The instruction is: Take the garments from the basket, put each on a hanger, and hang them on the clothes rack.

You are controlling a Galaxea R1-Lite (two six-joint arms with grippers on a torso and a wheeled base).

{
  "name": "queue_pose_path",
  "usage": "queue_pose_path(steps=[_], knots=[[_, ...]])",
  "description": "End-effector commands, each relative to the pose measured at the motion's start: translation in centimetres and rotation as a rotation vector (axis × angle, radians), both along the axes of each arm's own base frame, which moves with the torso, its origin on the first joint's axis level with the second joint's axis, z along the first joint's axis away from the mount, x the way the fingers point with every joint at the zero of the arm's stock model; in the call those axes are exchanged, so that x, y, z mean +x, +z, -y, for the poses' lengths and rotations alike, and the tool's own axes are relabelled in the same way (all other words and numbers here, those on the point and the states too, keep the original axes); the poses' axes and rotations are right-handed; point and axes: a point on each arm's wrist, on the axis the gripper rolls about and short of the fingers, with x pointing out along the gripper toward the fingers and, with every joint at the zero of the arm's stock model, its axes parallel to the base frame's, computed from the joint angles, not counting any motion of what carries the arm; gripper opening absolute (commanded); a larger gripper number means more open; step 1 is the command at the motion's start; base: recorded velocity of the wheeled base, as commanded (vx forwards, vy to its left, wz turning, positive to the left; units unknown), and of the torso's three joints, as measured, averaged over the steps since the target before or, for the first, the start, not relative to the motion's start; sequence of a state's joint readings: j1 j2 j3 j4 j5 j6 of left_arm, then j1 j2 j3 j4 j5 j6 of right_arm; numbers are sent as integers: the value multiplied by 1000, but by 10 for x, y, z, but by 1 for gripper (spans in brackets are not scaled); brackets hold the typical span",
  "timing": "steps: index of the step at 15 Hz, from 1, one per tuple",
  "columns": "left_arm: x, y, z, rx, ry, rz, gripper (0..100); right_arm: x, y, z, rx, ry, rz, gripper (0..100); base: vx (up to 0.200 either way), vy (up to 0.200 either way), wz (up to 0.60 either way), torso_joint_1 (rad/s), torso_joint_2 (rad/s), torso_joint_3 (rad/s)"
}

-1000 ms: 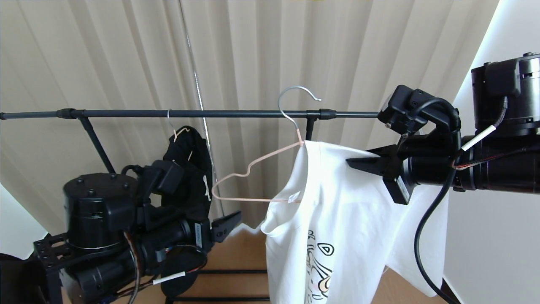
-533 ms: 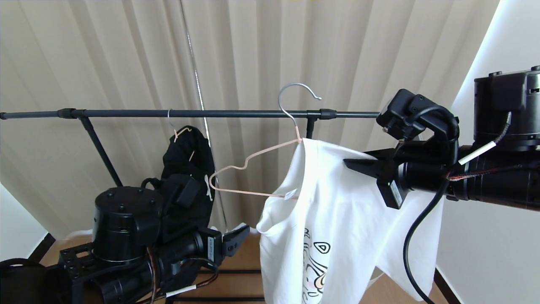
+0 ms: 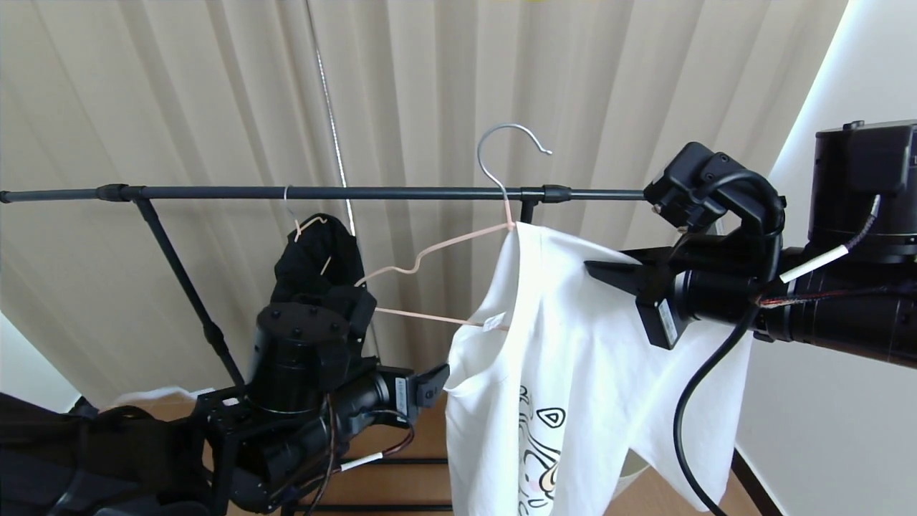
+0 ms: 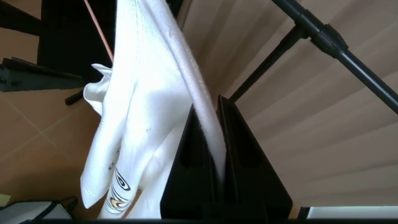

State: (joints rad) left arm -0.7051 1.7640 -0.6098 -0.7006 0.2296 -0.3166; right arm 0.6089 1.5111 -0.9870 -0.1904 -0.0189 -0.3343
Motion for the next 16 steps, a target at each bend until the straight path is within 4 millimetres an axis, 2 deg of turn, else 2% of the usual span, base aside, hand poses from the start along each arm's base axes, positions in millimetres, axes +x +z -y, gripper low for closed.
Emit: queue_pose_path(steps=[1,8,9,12,16], knots=[[7,-11,11,23,4,-20,100,-2,1,-2,3,5,3,0,0,0,0,0,0,0],[22,-31,24,55,100,26,100,-9,7,-4,30,15,10,0,0,0,0,0,0,0],[22,-33,24,61,99,22,0,-9,7,-4,31,15,11,0,0,0,0,0,0,0],[20,-29,23,60,111,35,0,-11,5,-2,28,9,6,0,0,0,0,0,0,0],[10,-1,6,50,120,110,0,-5,-6,8,10,-34,-29,0,0,0,0,0,0,0]])
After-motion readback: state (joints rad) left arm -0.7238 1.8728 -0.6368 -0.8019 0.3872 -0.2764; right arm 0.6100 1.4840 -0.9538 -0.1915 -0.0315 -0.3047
